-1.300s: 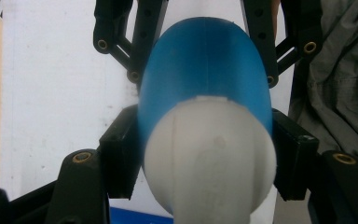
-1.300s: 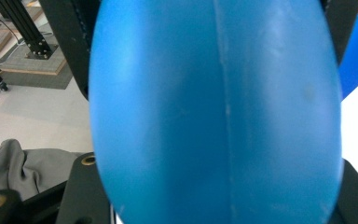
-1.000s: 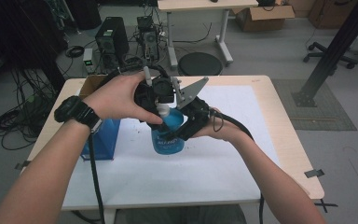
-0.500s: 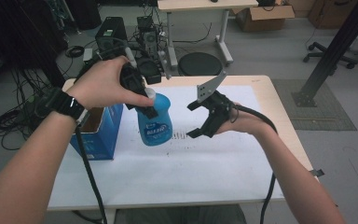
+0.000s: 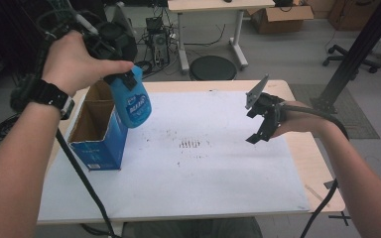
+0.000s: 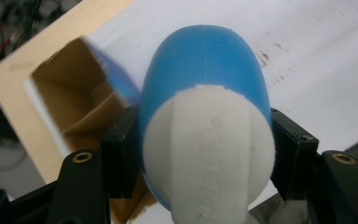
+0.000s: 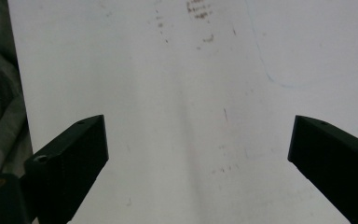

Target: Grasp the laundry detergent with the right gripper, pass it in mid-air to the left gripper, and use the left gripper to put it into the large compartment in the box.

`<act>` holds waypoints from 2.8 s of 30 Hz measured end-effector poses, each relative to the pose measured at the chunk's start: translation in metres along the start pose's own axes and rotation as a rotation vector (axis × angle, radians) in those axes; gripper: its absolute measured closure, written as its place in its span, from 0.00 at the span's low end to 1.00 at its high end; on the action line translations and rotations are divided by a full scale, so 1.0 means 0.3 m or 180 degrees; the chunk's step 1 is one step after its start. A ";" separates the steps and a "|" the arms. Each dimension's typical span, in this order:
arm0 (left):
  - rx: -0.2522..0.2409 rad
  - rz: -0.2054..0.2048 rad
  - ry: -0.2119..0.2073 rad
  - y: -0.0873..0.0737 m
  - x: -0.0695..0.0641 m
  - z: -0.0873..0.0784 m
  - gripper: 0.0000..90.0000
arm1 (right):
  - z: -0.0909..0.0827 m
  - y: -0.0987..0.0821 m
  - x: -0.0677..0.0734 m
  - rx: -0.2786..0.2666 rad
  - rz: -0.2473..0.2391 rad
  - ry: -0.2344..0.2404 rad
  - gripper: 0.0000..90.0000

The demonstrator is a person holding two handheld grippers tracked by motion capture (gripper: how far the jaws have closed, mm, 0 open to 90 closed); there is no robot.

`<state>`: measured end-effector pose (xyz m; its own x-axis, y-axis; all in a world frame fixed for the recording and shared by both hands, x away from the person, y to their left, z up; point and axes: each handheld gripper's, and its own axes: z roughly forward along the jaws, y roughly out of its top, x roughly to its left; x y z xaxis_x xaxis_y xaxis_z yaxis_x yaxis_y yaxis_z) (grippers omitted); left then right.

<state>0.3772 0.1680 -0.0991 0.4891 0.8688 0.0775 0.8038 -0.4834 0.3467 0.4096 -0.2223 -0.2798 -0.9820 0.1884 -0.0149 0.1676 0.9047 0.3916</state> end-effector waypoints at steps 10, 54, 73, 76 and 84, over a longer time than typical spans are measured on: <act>-0.0009 -0.1125 0.0191 -0.059 0.190 -0.049 0.42 | -0.048 -0.055 -0.011 0.0289 0.0074 -0.0159 0.06; 0.0428 -0.1473 0.0358 -0.221 0.304 0.359 0.42 | -0.033 -0.120 -0.027 0.0368 0.0189 -0.0098 0.07; 0.0568 -0.1468 0.0316 -0.254 0.293 0.490 0.42 | -0.017 -0.122 -0.025 0.0383 0.0203 -0.0060 0.07; 0.0582 -0.1470 0.0326 -0.258 0.292 0.502 0.42 | -0.015 -0.123 -0.025 0.0377 0.0210 -0.0057 0.07; 0.0596 -0.1462 0.0314 -0.270 0.292 0.525 0.42 | -0.012 -0.118 -0.025 0.0381 0.0212 -0.0055 0.07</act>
<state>0.4082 0.2664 -0.2677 0.0435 0.9979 0.0473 0.9799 -0.0519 0.1928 0.4108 -0.2572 -0.2903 -0.9669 0.2552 -0.0087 0.2427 0.9289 0.2796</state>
